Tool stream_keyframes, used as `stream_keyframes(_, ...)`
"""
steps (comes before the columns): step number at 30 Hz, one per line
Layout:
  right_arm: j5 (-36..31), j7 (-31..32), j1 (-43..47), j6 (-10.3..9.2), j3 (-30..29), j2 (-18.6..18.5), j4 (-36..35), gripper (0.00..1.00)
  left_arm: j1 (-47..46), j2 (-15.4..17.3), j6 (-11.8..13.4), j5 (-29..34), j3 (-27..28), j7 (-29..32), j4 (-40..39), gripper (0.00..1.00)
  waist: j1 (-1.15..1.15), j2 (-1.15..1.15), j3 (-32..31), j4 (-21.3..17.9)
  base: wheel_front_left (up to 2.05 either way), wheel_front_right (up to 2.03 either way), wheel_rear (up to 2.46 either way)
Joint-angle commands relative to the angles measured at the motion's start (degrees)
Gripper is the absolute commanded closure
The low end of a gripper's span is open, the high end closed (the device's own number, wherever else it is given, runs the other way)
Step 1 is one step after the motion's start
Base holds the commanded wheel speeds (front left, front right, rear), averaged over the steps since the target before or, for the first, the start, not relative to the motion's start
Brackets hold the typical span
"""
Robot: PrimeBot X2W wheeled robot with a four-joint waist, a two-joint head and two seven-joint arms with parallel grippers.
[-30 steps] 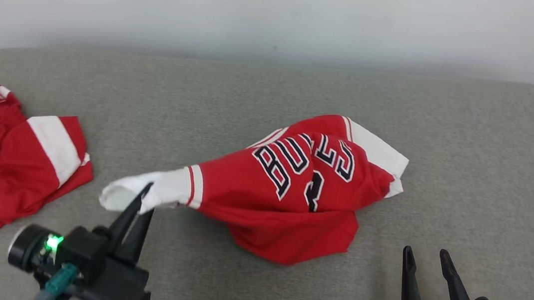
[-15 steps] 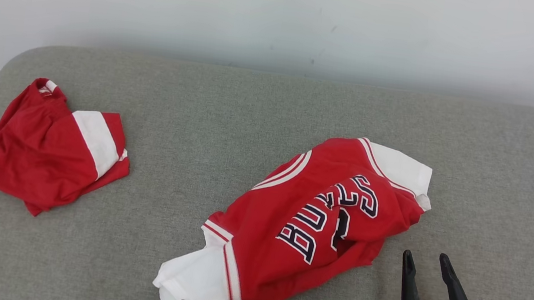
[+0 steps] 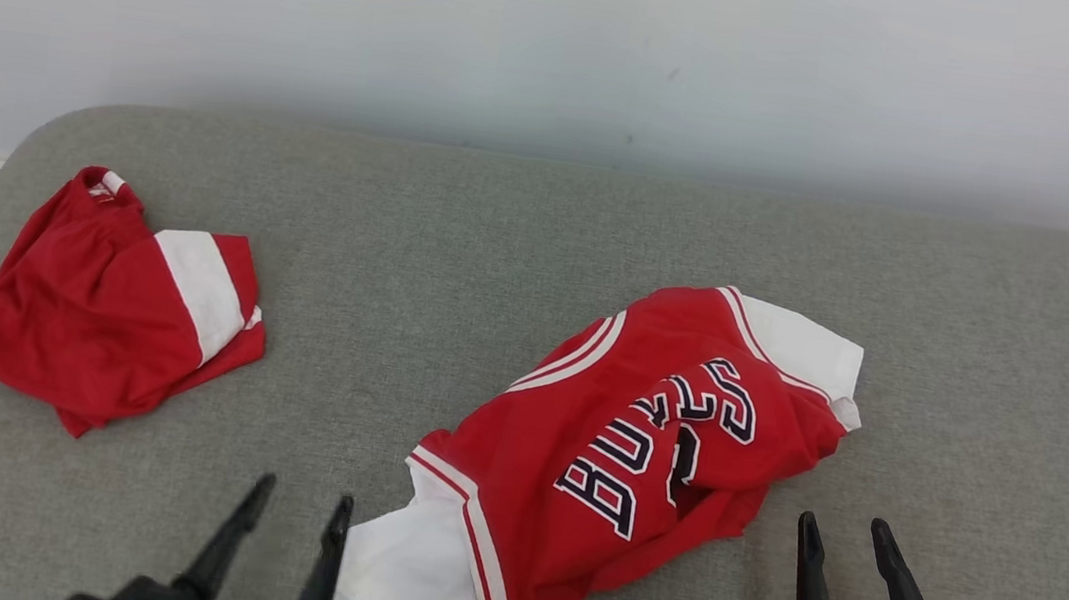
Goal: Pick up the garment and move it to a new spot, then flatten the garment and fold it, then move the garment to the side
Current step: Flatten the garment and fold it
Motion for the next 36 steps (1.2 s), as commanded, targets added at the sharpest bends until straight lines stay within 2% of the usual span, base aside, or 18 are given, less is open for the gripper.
stream_keyframes(1, 0.2, -0.1, -0.1, -0.14, 0.1, 0.0, 0.1, 0.0, -1.2, 0.5, 0.1, 0.0, 0.9, 0.0, -0.8, 0.0, 0.0, 0.0, 0.0, -0.6, 0.0, 0.0, 0.0)
stream_keyframes(9, 0.0, -0.1, -1.7, -0.14, 0.6, 0.0, -0.1, 0.0, -11.0, 2.5, -0.7, 1.2, 3.6, 0.0, -2.2, 0.0, 0.0, 0.0, 1.9, -4.6, 0.0, 0.0, 0.0)
stream_keyframes(18, 1.7, -0.4, -5.1, -0.15, 1.7, 0.0, 0.4, 0.0, -29.0, 7.2, -3.4, 0.7, 3.1, 4.4, 1.2, 0.0, 0.0, 0.0, 7.3, -13.6, 0.0, 0.0, 0.0)
stream_keyframes(22, 2.7, -0.4, -6.9, -0.15, 2.1, 0.0, 0.6, 0.0, -37.1, 8.6, -4.2, -2.1, 1.7, 8.2, 3.8, 0.0, 0.0, 0.0, 9.9, -17.6, 0.0, 0.0, 0.0)
stream_keyframes(27, 4.0, -0.3, -8.2, -0.15, 2.1, 0.0, 0.0, 0.0, -45.7, 10.5, -4.7, -4.9, -1.9, 12.3, 7.8, 0.0, 0.0, 0.0, 12.4, -21.3, 0.0, 0.0, 0.0)
stream_keyframes(36, 5.9, -0.3, -9.7, -0.15, 2.7, 0.0, -0.3, 0.0, -55.4, 13.6, -4.7, -11.0, -14.8, 16.7, 19.3, 0.0, 0.0, 0.0, 15.0, -25.5, 0.0, 0.0, 0.0)
